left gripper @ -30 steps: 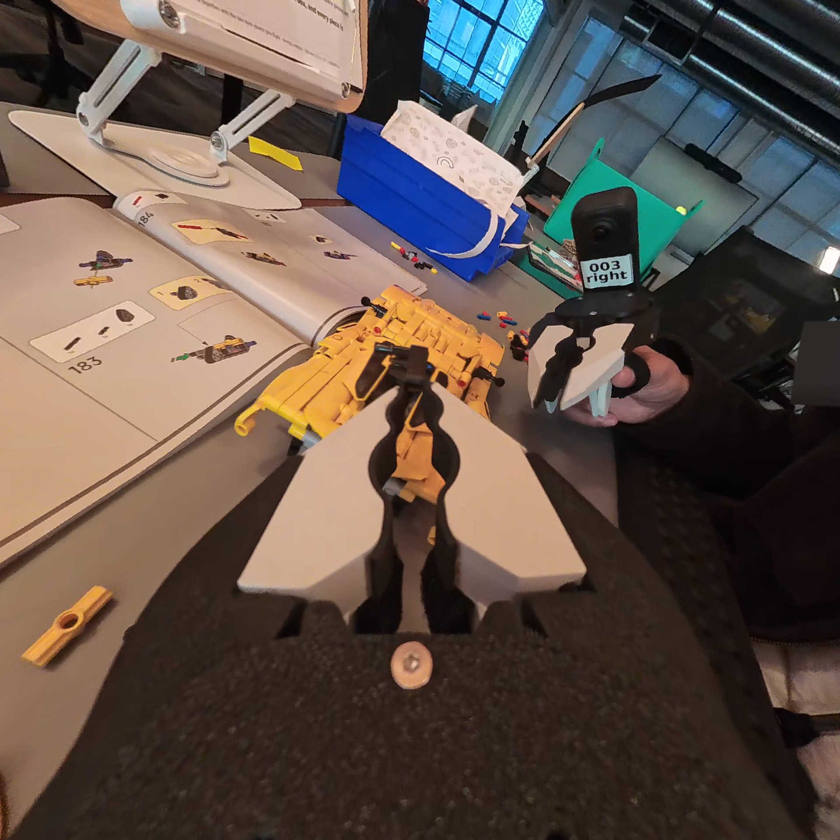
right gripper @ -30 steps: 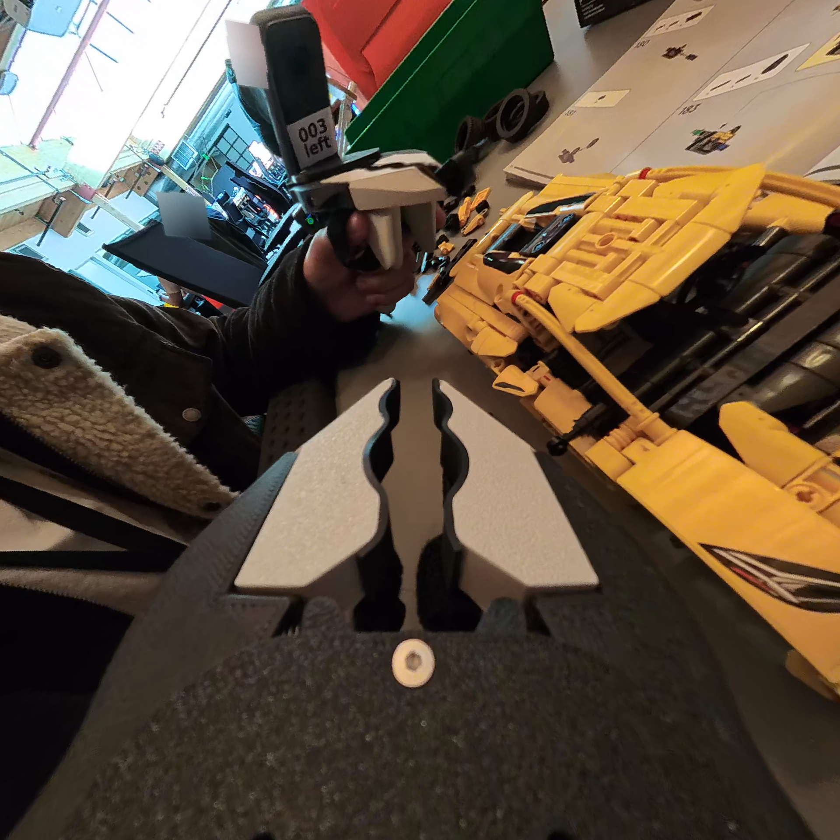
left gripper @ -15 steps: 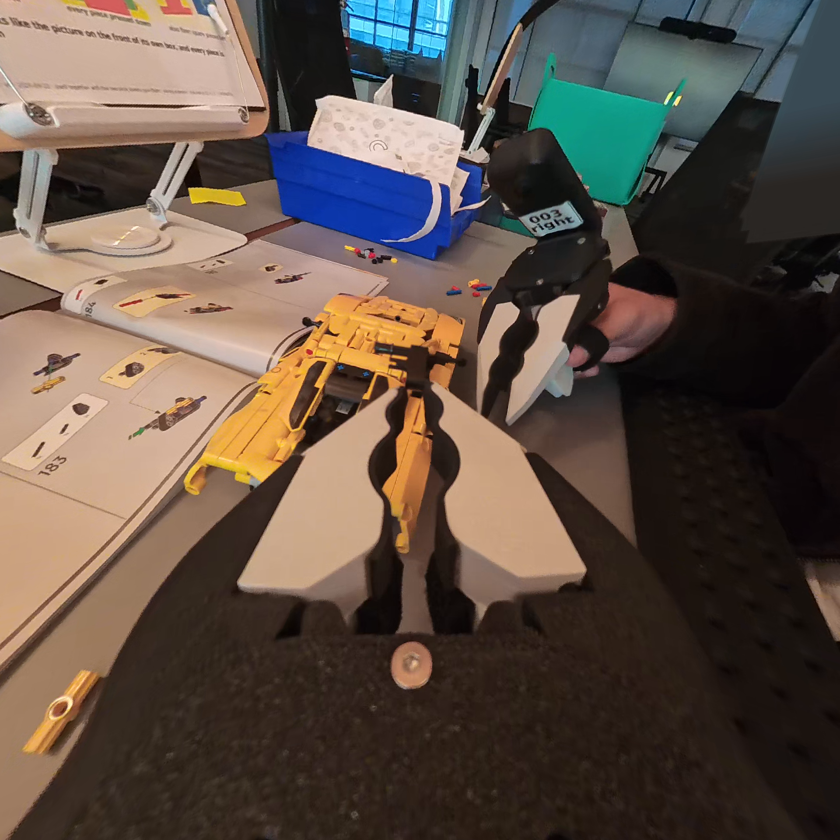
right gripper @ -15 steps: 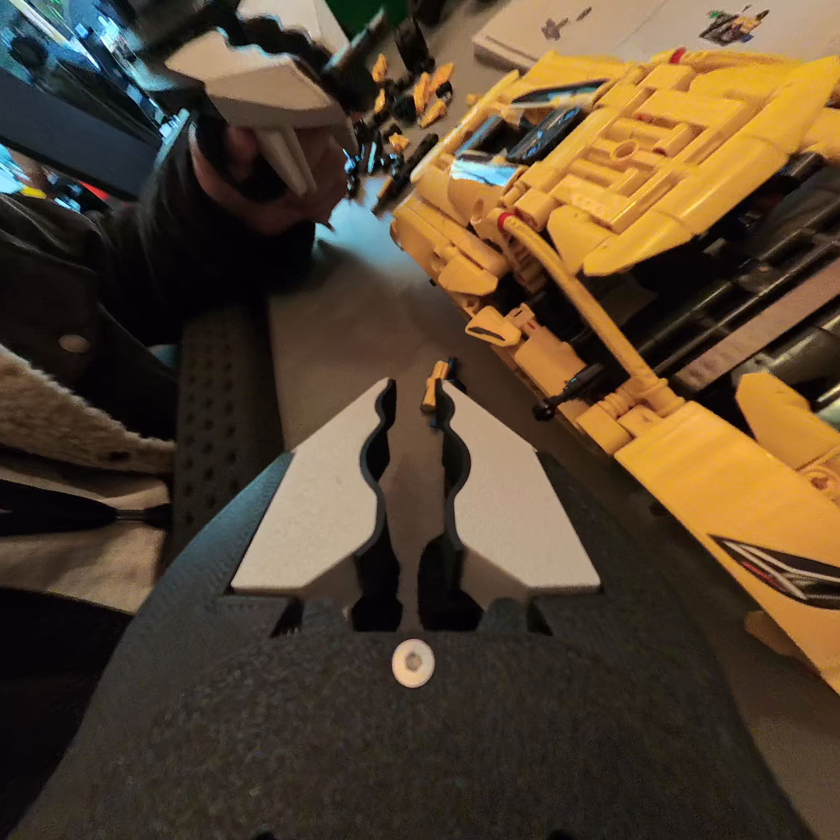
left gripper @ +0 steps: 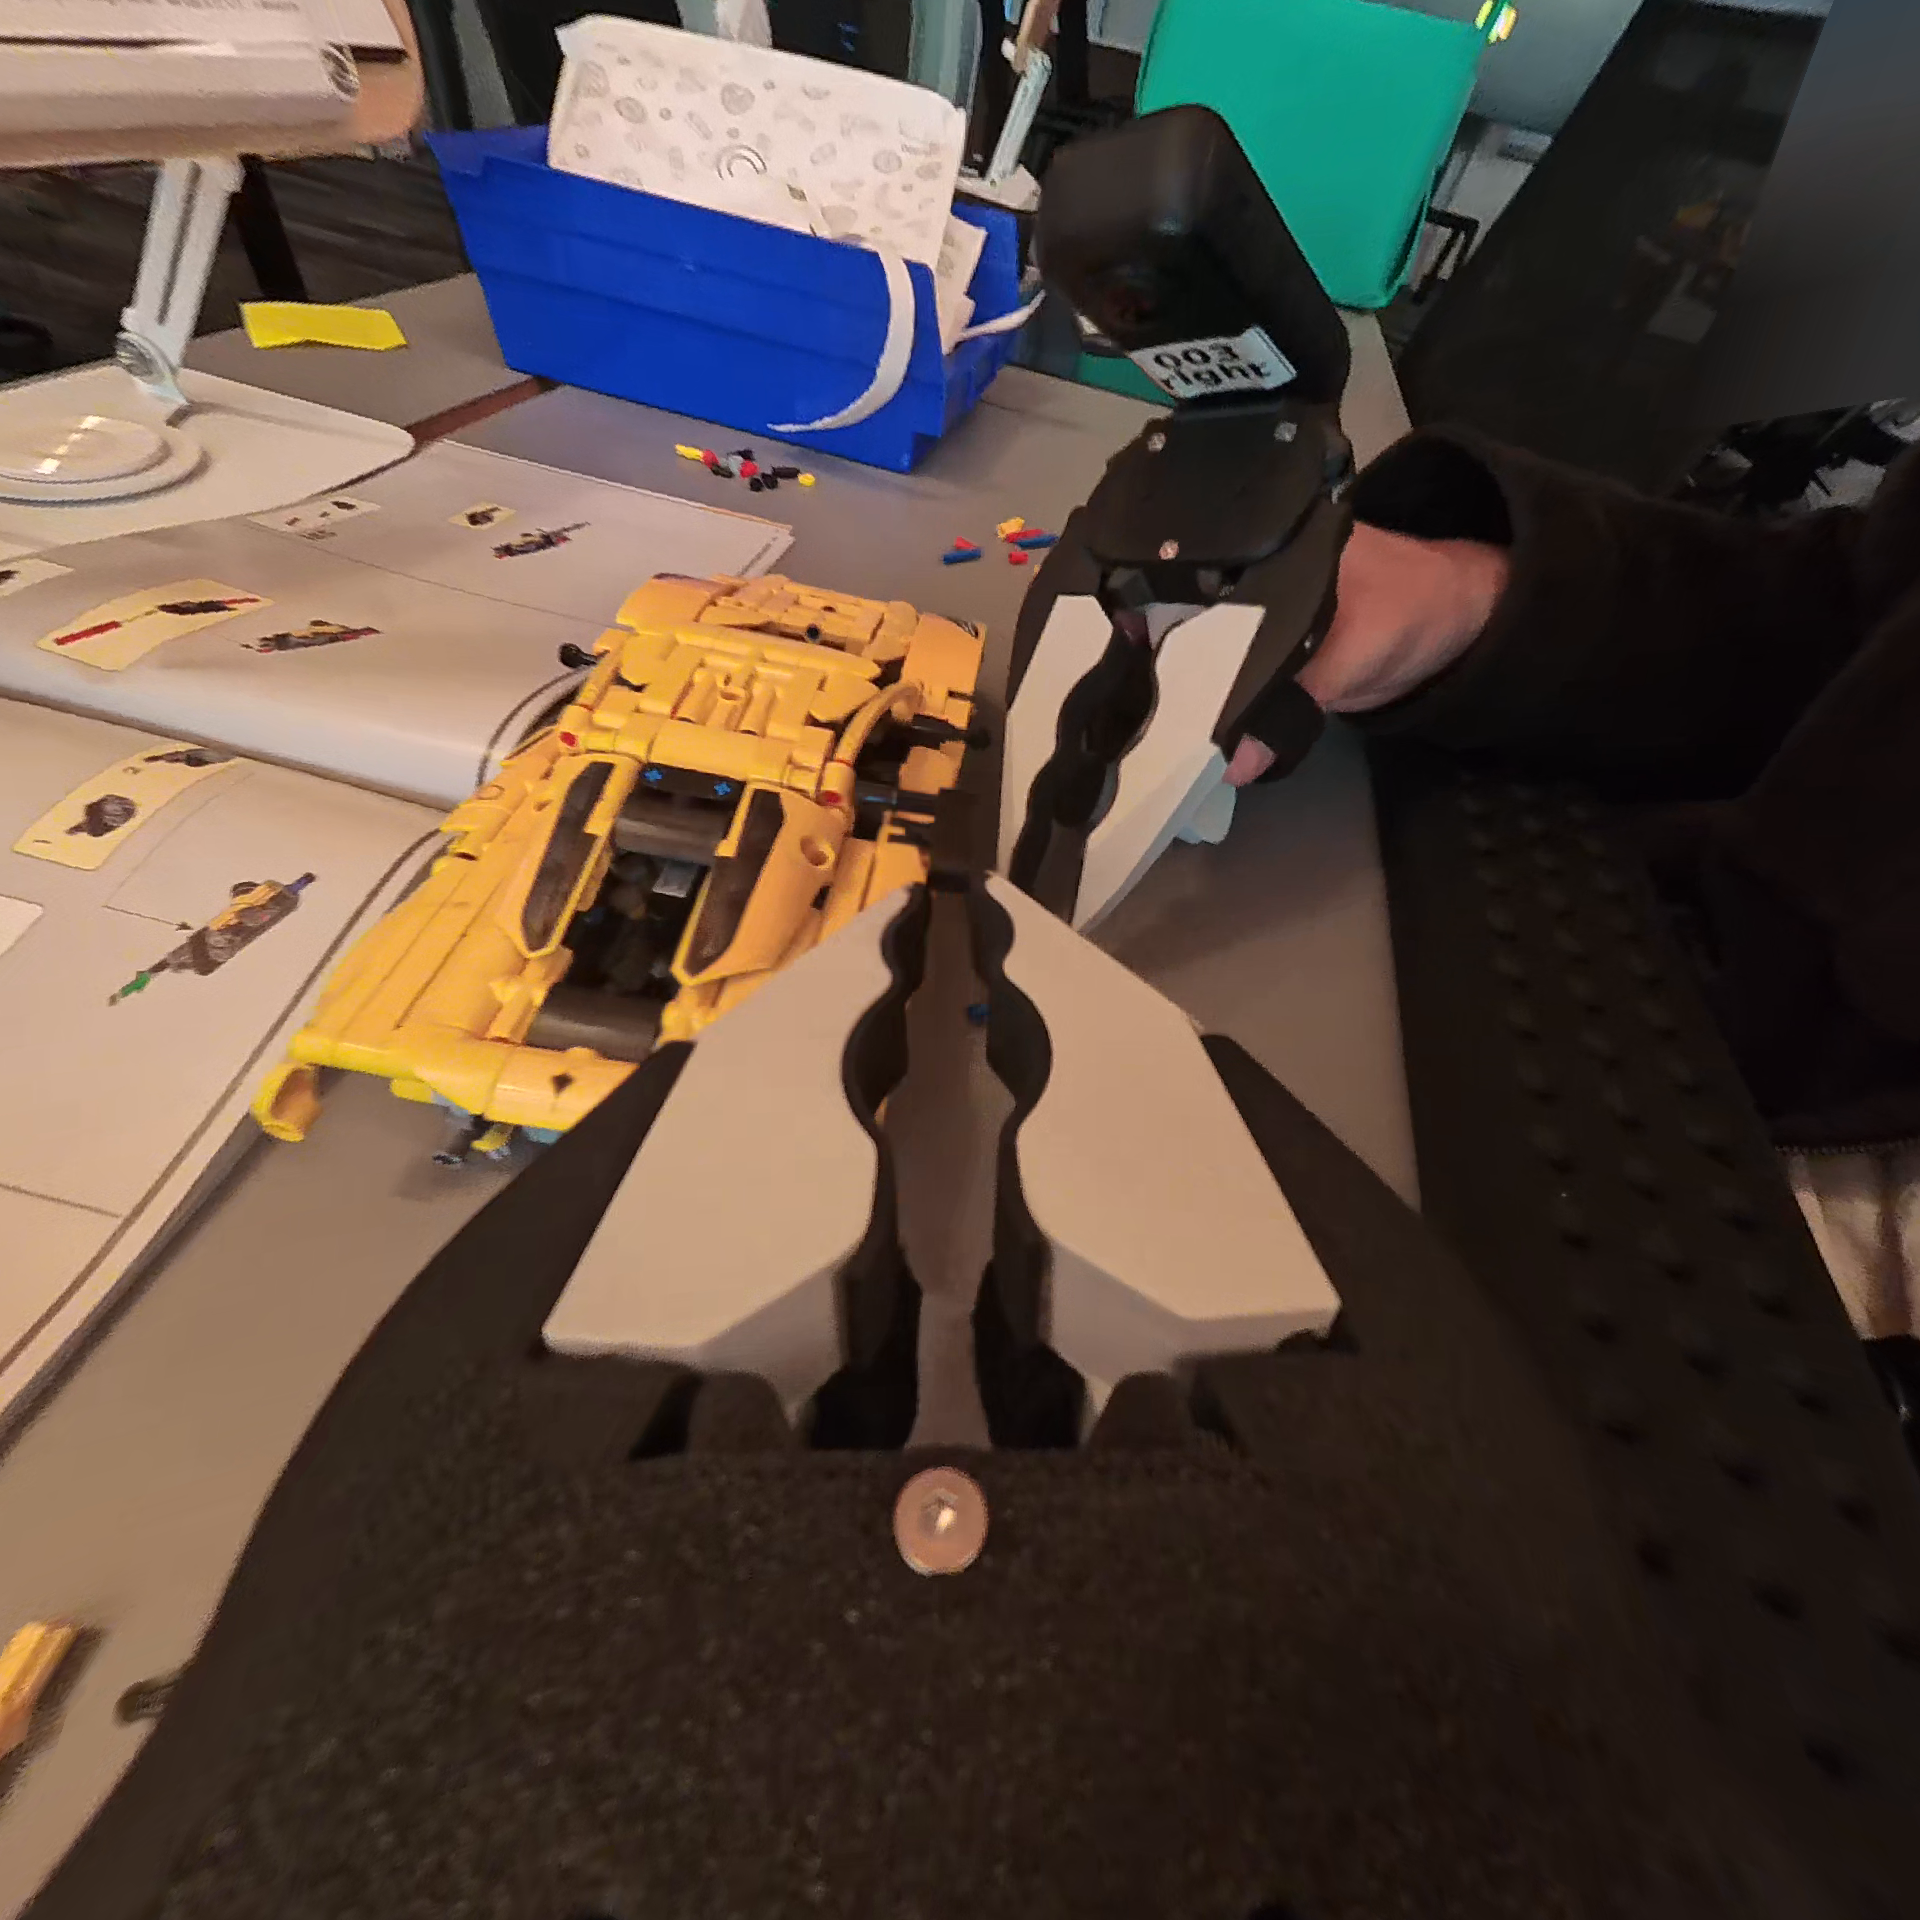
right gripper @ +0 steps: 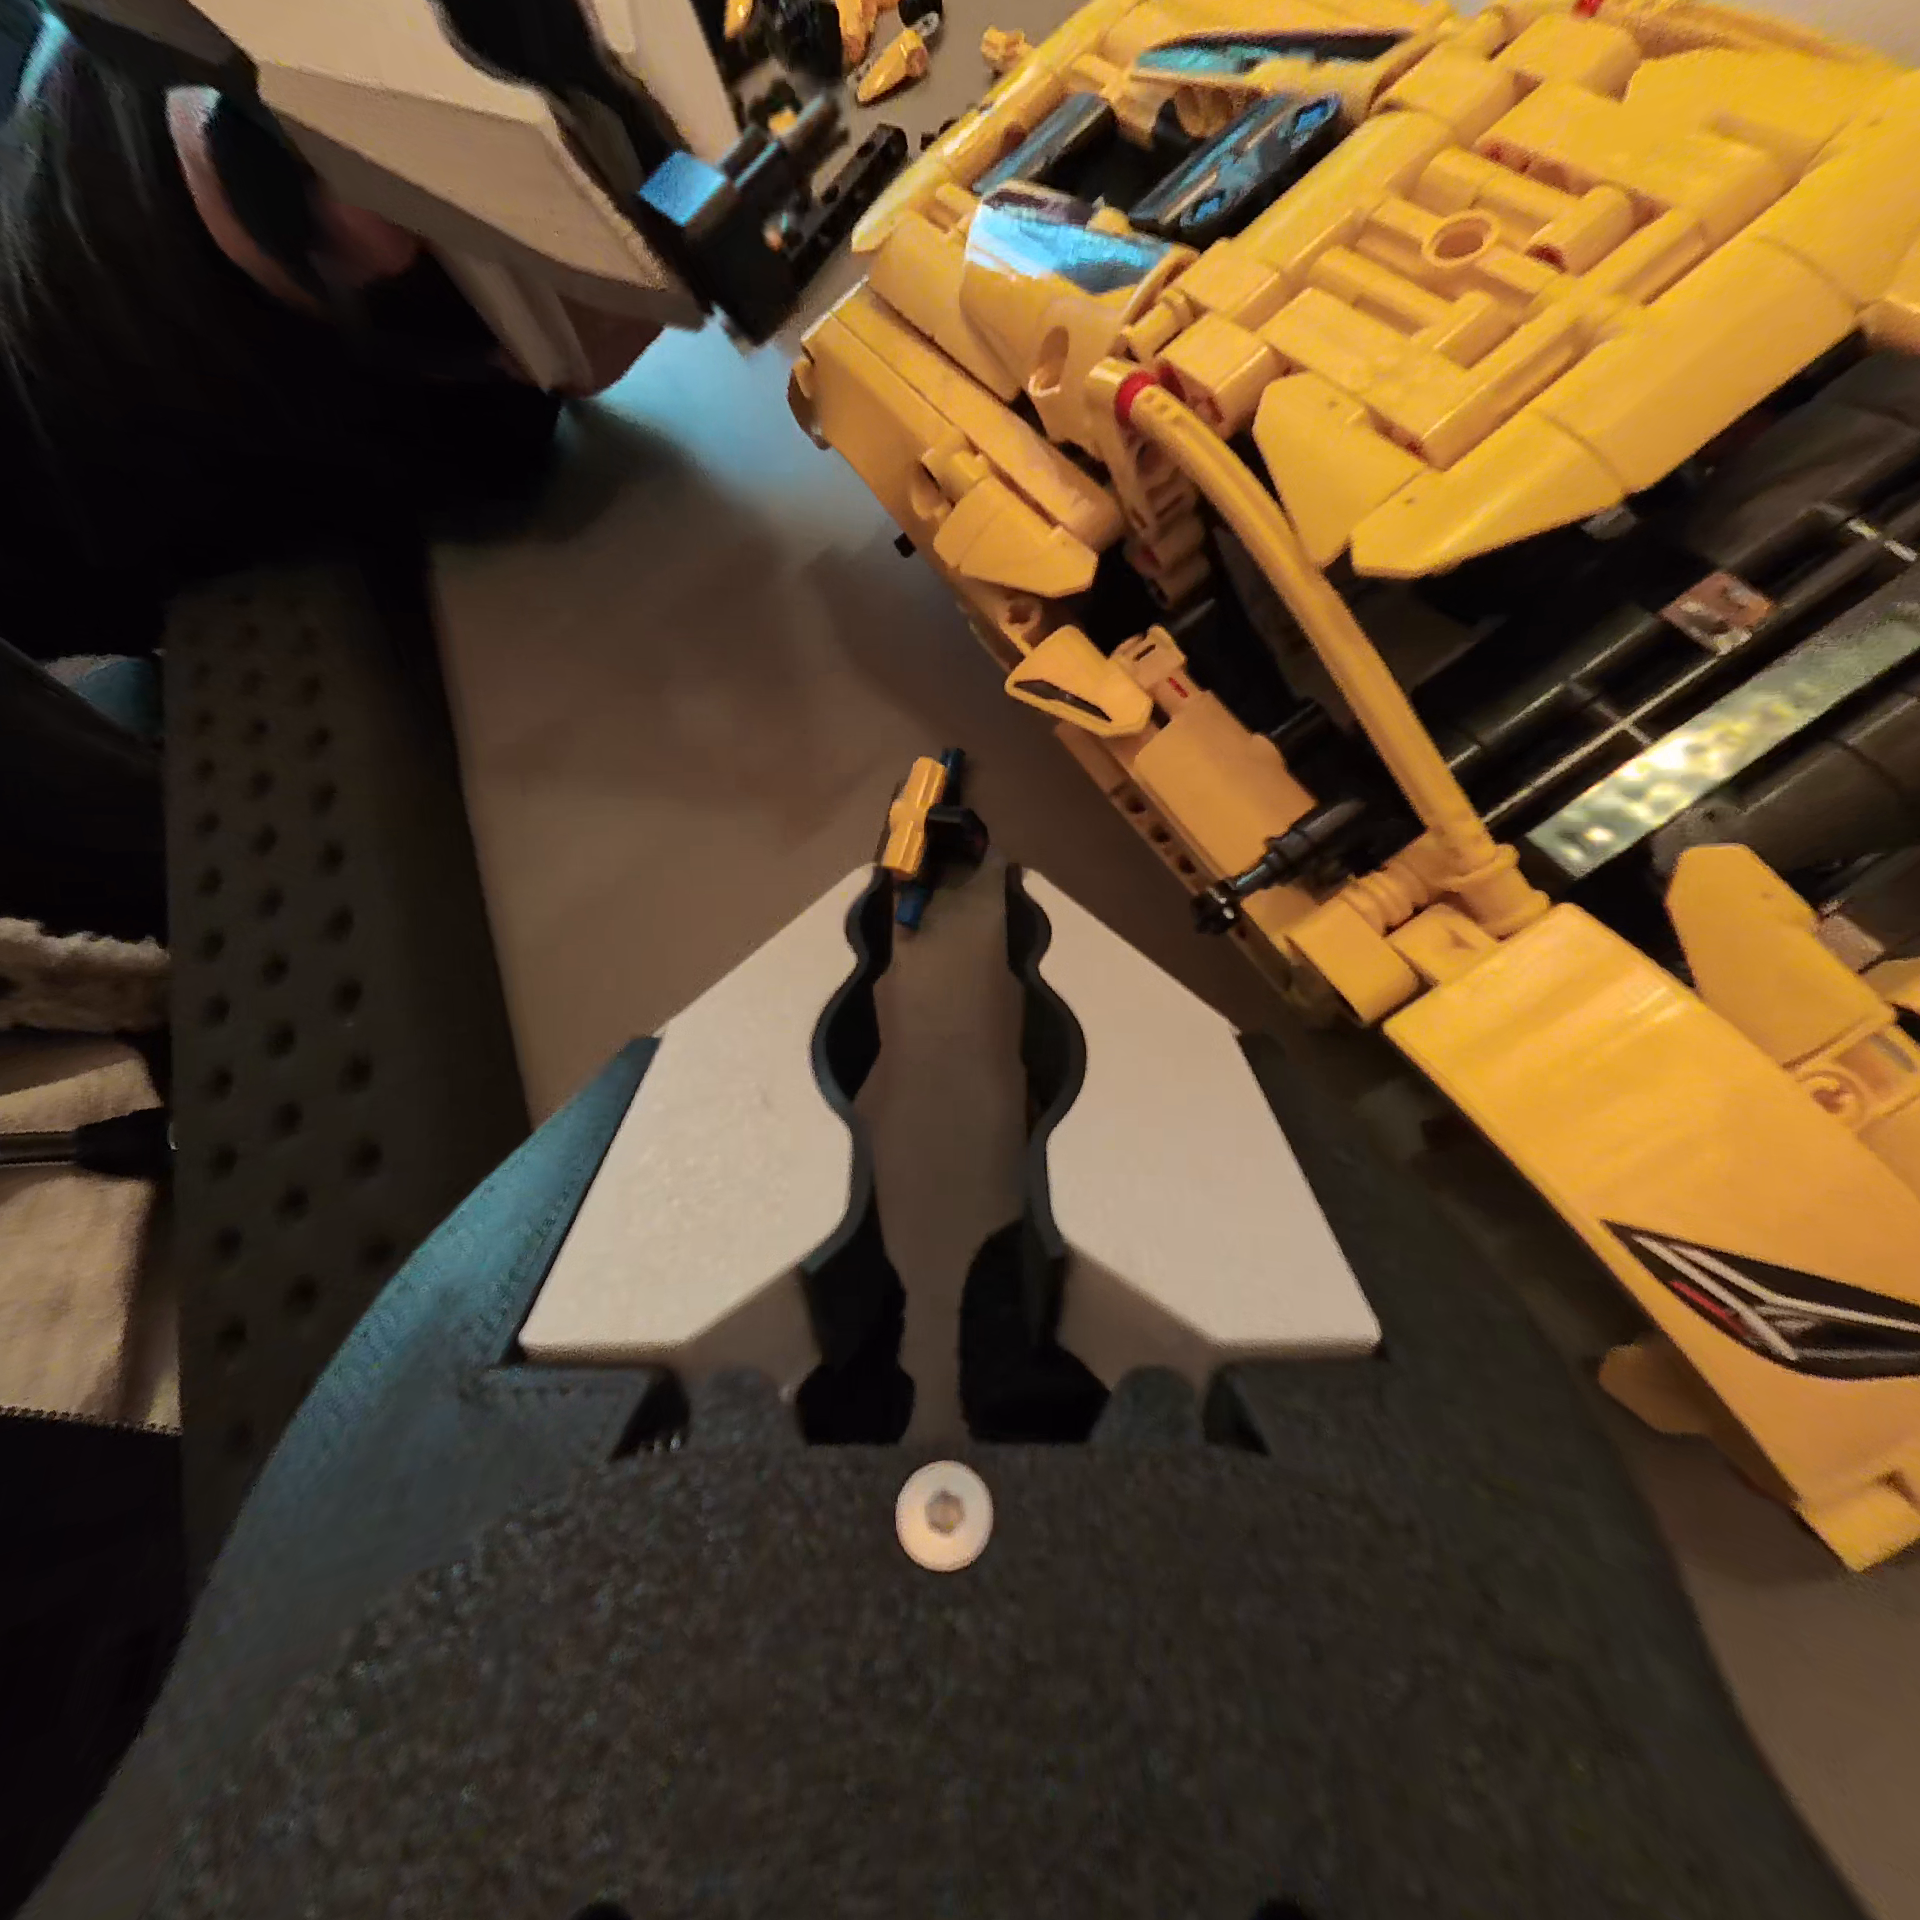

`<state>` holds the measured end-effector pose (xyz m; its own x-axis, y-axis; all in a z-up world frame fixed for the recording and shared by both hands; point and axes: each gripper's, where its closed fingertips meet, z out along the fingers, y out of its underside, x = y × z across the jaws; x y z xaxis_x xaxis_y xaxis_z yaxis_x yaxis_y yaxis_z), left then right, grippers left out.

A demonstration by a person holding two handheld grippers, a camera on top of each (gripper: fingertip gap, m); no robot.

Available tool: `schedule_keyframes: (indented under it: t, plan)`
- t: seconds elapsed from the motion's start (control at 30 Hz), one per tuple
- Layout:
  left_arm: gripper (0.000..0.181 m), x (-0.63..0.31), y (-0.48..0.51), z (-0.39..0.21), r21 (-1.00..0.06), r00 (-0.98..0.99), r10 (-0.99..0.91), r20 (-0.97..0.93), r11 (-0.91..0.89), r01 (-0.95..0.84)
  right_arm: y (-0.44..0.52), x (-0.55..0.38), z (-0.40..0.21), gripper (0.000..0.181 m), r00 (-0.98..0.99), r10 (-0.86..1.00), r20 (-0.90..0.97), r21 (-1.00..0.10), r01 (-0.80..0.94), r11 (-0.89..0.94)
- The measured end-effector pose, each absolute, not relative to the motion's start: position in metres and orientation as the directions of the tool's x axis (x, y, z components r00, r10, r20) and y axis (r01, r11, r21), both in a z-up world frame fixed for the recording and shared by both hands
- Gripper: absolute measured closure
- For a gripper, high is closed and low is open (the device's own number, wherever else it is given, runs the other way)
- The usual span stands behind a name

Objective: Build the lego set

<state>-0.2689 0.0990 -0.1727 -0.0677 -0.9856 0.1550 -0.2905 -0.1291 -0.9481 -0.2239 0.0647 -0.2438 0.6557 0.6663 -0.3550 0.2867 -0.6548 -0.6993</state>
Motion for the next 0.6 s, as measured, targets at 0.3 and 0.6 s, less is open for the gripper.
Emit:
schedule_keyframes:
  t: [0.3,0.6]
  plan:
    - [0.174,-0.266,0.082,-0.216,-0.881,-0.089,-0.994,0.062,-0.012,-0.473,0.054,-0.230,-0.251,0.164,0.635,0.696,-0.336,-0.670,0.358,-0.650]
    - [0.174,-0.262,0.078,-0.235,-0.830,-0.084,-0.995,-0.052,0.090,-0.550,0.036,-0.249,-0.250,0.165,0.546,0.731,-0.410,-0.652,0.385,-0.654]
